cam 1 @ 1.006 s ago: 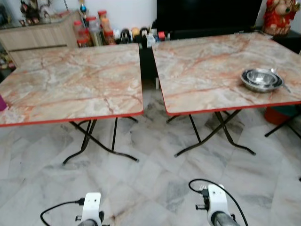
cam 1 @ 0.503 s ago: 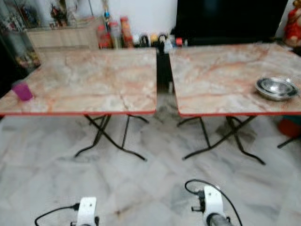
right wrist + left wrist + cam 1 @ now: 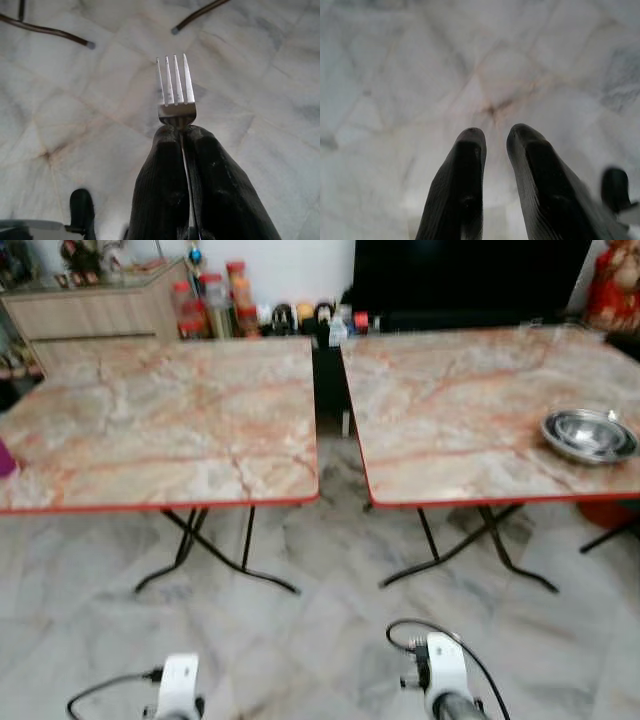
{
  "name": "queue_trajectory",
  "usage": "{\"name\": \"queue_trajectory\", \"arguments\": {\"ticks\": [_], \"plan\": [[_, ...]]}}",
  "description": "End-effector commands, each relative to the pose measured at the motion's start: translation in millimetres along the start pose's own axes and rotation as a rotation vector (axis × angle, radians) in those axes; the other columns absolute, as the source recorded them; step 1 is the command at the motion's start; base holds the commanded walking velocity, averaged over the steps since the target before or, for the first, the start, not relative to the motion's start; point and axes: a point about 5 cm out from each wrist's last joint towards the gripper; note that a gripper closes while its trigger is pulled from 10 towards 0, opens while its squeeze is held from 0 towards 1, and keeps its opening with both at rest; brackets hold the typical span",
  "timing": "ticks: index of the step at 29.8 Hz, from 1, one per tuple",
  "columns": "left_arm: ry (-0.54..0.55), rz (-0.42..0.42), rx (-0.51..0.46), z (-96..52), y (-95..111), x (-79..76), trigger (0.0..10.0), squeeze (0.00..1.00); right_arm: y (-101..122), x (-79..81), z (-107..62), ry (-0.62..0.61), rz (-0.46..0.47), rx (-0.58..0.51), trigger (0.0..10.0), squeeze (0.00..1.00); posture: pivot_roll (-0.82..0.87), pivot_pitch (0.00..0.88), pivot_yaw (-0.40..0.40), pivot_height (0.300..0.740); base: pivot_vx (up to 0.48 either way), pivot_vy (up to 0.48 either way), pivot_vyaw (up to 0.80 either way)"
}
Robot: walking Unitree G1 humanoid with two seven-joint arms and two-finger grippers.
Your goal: Setting the table
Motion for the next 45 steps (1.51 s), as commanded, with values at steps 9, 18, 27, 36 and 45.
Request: {"name": "queue_trajectory", "arguments": {"ticks": [9, 18, 27, 36, 45], "plan": [[-0.015, -0.021, -0.011, 0.5, 1.7, -6.5, 10.0, 0.0, -1.6, -7.4, -0.5, -0.011, -0.002, 0.007, 10.0, 0.0, -0.07, 0.0, 0.029, 0.728, 0.085, 0.0, 0.0], [0.006, 0.034, 0.003, 0.5, 0.4, -5.2, 10.0, 0.0, -4.8, -8.3, -1.0, -0.007, -0.076, 0.023, 10.0, 0.0, -0.08, 0.0, 0.031, 0.728, 0.081, -0.16, 0.2], [0.011, 0.032, 0.013, -0.2, -2.8, -3.1, 10.0, 0.0, -8.2, -8.2, -1.6, -0.015, -0.06, 0.036, 10.0, 0.0, -0.08, 0.0, 0.032, 0.728, 0.249, -0.401, 0.07], [0.01, 0.034, 0.012, -0.4, -3.1, -3.0, 10.0, 0.0, -6.0, -6.4, -1.2, -0.012, -0.072, 0.028, 10.0, 0.0, -0.08, 0.0, 0.034, 0.728, 0.253, -0.396, 0.0], [0.001, 0.029, 0.01, -0.4, -3.2, -4.4, 10.0, 0.0, -6.0, -10.5, -1.4, -0.034, -0.058, 0.024, 10.0, 0.0, -0.08, 0.0, 0.031, 0.728, 0.253, -0.398, 0.0]]}}
Point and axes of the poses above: a point about 5 cm out from each wrist's last joint towards the gripper, its own z axis pointing out of the wrist towards the gripper, its own y axis along the axis of the wrist's last joint, x = y × z, and after that the axes turned 1 degree about -z, right-handed
